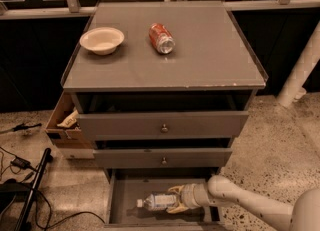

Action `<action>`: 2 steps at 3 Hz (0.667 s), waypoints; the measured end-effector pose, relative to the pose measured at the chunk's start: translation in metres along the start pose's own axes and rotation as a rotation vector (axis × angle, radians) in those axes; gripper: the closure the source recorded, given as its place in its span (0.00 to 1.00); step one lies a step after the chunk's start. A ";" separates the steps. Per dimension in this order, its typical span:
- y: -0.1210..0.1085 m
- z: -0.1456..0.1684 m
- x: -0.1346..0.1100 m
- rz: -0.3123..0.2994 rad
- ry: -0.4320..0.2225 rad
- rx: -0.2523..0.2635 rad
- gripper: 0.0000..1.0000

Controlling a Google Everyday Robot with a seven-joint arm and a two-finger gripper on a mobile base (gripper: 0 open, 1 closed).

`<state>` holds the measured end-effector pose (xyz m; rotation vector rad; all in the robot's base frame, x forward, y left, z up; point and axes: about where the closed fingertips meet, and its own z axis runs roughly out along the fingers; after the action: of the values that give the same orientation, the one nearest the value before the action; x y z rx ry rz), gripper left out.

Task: Place blue plastic bottle into bottom drawer

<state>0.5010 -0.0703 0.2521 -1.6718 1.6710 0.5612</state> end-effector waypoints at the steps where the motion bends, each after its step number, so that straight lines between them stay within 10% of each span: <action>1: -0.005 0.032 0.012 -0.011 0.008 -0.020 1.00; 2: -0.013 0.055 0.022 -0.021 0.027 -0.026 1.00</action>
Offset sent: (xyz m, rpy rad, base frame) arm 0.0447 0.0318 -0.0742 -0.0653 -0.0050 0.0323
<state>0.5250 -0.0460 0.2019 -1.7210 1.6699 0.5544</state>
